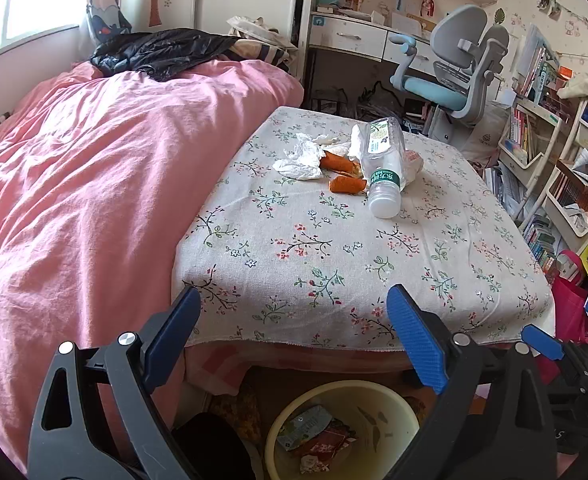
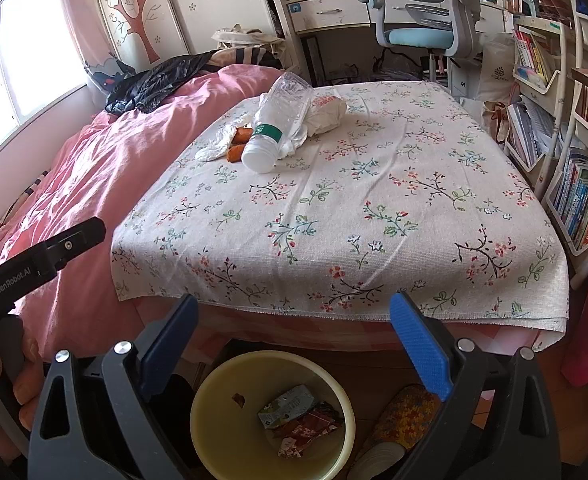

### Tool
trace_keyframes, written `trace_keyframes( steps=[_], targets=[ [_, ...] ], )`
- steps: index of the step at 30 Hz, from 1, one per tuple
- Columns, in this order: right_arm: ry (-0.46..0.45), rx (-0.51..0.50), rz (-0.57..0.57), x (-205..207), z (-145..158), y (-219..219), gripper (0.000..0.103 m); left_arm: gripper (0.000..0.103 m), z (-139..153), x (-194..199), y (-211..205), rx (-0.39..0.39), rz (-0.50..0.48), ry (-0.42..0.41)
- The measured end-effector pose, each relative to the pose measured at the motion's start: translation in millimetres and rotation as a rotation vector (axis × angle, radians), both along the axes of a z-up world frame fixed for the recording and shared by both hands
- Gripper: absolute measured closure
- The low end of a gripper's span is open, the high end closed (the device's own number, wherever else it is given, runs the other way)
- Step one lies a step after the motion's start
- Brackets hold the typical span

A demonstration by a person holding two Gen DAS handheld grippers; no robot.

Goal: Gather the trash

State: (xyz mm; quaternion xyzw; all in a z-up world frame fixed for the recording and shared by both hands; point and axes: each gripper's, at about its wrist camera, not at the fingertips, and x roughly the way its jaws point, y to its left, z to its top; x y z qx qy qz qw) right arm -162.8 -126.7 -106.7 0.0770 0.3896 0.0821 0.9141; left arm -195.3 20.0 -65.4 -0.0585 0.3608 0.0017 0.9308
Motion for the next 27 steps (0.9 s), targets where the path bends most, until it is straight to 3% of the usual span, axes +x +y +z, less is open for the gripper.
trace_keyframes(
  steps=[27],
  targets=[
    [0.004,-0.001,0.0,0.9,0.0,2.0,0.01,0.012,-1.8,0.0,-4.1,0.004,-0.011,0.002]
  ],
)
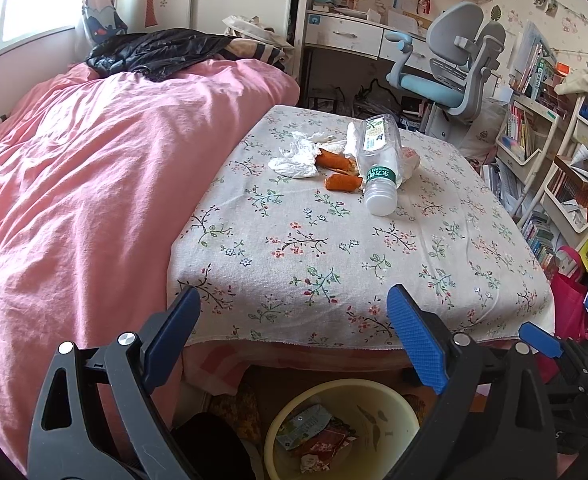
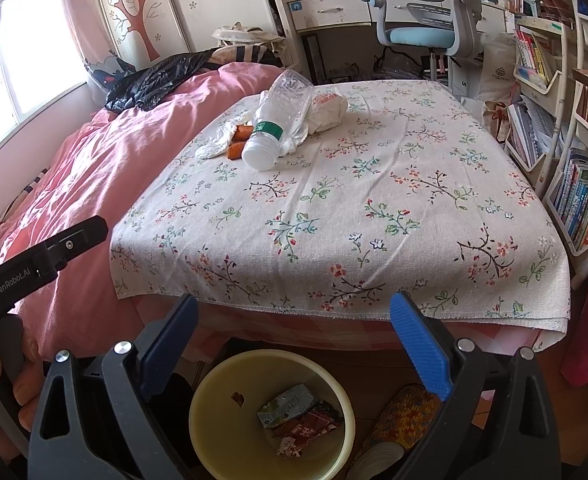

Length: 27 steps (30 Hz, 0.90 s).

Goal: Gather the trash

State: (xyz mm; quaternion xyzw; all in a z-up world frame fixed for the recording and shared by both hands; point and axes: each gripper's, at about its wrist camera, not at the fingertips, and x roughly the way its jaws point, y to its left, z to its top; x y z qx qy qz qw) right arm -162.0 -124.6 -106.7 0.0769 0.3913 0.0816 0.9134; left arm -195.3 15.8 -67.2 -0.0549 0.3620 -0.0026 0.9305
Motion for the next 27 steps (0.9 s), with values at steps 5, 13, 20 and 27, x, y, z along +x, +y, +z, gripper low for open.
trace_keyframes(
  steps=[5,13,20,27],
  targets=[
    [-0.001,-0.001,0.0,-0.2,-0.7,0.1,0.01,0.012,0.0,0.3,-0.7,0.001,-0.002,0.0],
    [-0.004,-0.002,-0.001,1.0,-0.1,-1.2,0.01,0.012,0.3,7.9,0.7,-0.013,-0.008,0.01],
    [-0.031,0.006,-0.006,12.9,15.2,-2.4,0.01,0.012,29.2,37.2,19.7,0.018,-0.008,-0.055],
    [-0.036,0.009,0.003,44.4,23.5,3.8,0.01,0.012,23.5,73.4,24.8,0.043,-0.053,-0.024]
  ],
)
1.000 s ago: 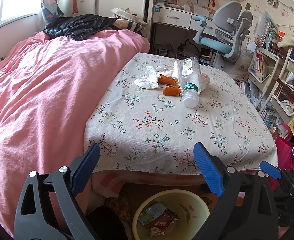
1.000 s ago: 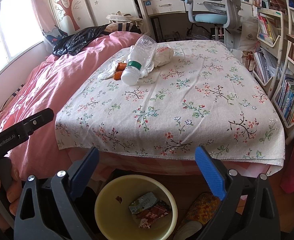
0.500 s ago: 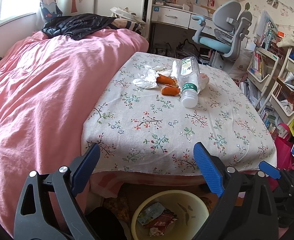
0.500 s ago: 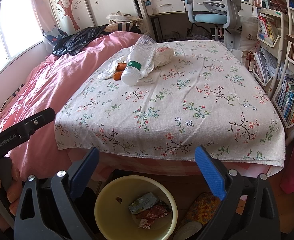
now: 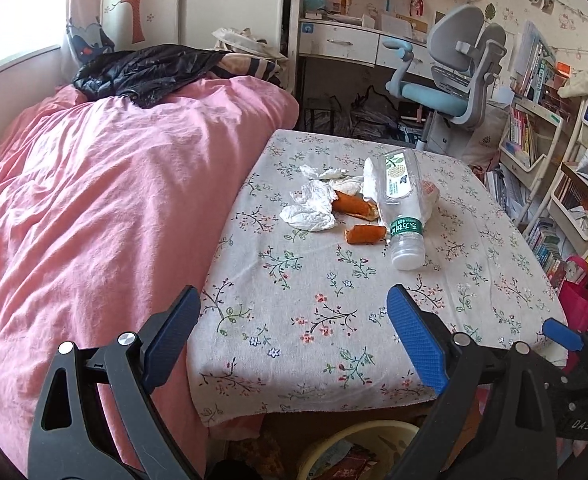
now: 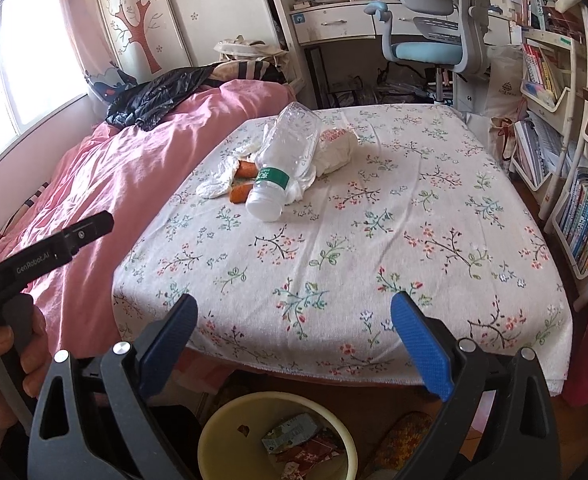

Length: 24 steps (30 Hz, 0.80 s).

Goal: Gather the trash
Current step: 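Reach to the clear water bottle and grasp it with the right tool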

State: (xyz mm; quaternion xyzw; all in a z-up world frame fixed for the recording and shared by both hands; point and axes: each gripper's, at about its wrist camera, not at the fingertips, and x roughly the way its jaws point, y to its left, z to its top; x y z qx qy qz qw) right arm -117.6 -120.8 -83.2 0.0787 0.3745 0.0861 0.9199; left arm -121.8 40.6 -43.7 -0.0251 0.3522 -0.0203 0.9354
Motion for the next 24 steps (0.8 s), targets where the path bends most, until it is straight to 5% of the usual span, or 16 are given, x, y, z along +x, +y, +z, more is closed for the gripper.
trace_keyframes(
  steps=[13,16,21,23,24],
  targets=[
    [0.045,0.057,0.023,106.7,-11.1,27.3,0.012,0.012,-20.9,68.3,-10.3,0.071,-0.044,0.068],
    [0.083,0.082,0.03,128.1,-20.5,31.2,0.026,0.012,-23.4,78.7,-8.0,0.084,-0.04,0.081],
    [0.157,0.084,0.046,157.9,-36.0,36.2,0.035,0.012,-27.1,94.2,-11.4,0.101,-0.054,0.097],
    [0.186,0.098,0.061,166.0,-41.3,34.2,0.057,0.012,-29.6,100.8,-15.4,0.11,-0.07,0.102],
    [0.196,0.124,0.076,167.2,-42.4,31.3,0.058,0.012,-30.9,104.6,-17.9,0.116,-0.081,0.104]
  ],
)
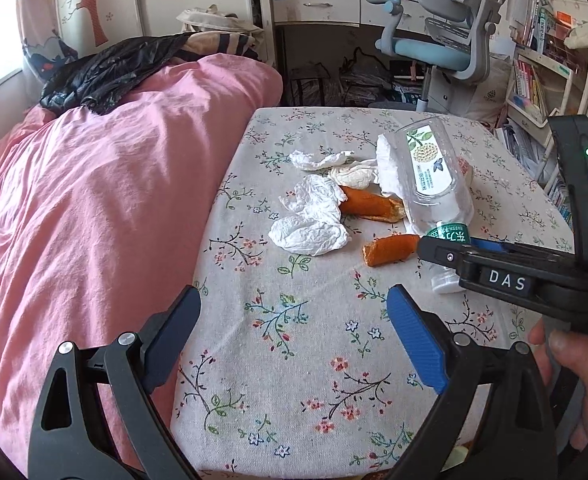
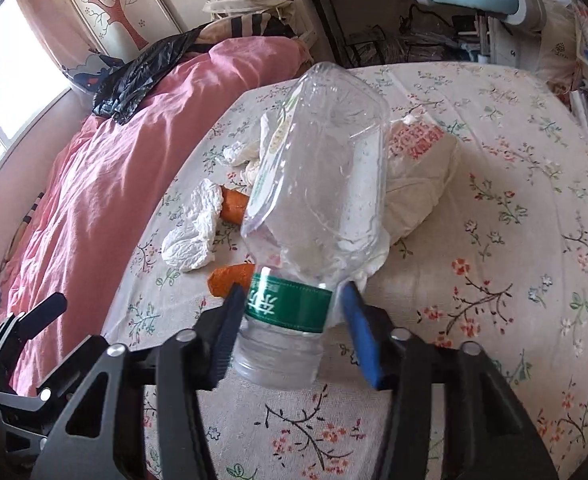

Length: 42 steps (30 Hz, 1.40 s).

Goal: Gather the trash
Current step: 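Reach to the clear water bottle and grasp it with the right tool, then grasp the orange carrot piece with left while right holds the water bottle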

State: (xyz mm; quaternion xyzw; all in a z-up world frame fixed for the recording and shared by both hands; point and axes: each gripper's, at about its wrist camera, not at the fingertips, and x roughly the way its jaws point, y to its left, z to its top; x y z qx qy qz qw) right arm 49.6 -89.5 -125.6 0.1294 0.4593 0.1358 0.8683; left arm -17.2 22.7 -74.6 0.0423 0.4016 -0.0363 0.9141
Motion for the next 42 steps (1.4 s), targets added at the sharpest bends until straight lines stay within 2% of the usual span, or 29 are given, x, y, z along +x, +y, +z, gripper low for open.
trace_keyframes(
  steps=[1,5,8,15,16,18,19,20,21,24,25,27,29,32,35,36,38,42],
  targets=[
    [0.001,0.006,0.004,-0.7,1.4,-2.8,0.062,0.012,-1.3,2.9,-3.4,0.006,-0.011,0.001],
    [-0.024,0.024,0.062,-20.1,20.6,-16.5,0.063,0.012,-9.5,17.8,-18.9,0.032,-0.071,0.013],
    [-0.026,-0.018,0.108,-43.8,32.4,-29.5,0.063,0.012,-18.3,30.9,-31.9,0.038,-0.122,0.023],
    [0.076,-0.142,0.111,-77.4,29.0,-82.1,0.063,0.014,-33.2,50.5,-62.3,0.077,-0.243,0.013],
    [0.097,-0.141,0.107,-76.3,25.6,-86.4,0.061,0.015,-34.2,52.1,-66.0,0.083,-0.257,0.011],
    [0.114,-0.112,0.087,-78.4,20.6,-98.2,0.045,0.019,-35.8,54.7,-71.1,0.086,-0.278,0.012],
    [0.111,-0.091,0.076,-77.6,20.2,-101.7,0.034,0.023,-36.8,56.1,-73.4,0.084,-0.287,0.017],
    [0.102,-0.073,0.066,-75.7,20.6,-104.3,0.029,0.027,-37.8,57.5,-75.4,0.08,-0.296,0.023],
    [0.095,-0.065,0.058,-73.9,22.1,-105.6,0.028,0.03,-38.8,58.8,-77.8,0.077,-0.305,0.03],
    [0.076,-0.037,0.04,-64.3,24.3,-106.7,0.023,0.045,-42.6,60.0,-83.8,0.073,-0.337,0.057],
    [0.072,-0.039,0.031,-59.4,23.9,-104.7,0.021,0.054,-44.3,60.6,-84.4,0.066,-0.345,0.072],
    [0.063,-0.05,0.022,-50.8,22.6,-99.4,0.021,0.063,-44.9,59.9,-83.7,0.062,-0.351,0.084],
    [0.056,-0.073,0.017,-44.7,21.5,-92.6,0.021,0.082,-42.3,61.9,-77.8,0.013,-0.354,0.115],
    [0.041,-0.094,0.021,-38.4,20.8,-81.9,0.021,0.087,-40.9,65.3,-65.2,-0.078,-0.347,0.161],
    [0.014,-0.155,0.02,-31.7,20.1,-72.2,0.021,0.087,-42.6,67.4,-57.2,-0.123,-0.347,0.189],
    [0.004,-0.166,0.018,-29.3,19.9,-70.0,0.021,0.087,-43.1,68.1,-55.7,-0.132,-0.347,0.195],
    [0.001,-0.175,0.017,-25.2,18.8,-70.0,0.032,0.087,-44.0,69.2,-53.4,-0.146,-0.346,0.203],
    [0.018,-0.19,0.024,-23.5,17.6,-74.6,0.037,0.086,-45.1,69.0,-56.6,-0.125,-0.344,0.189]
  ],
)
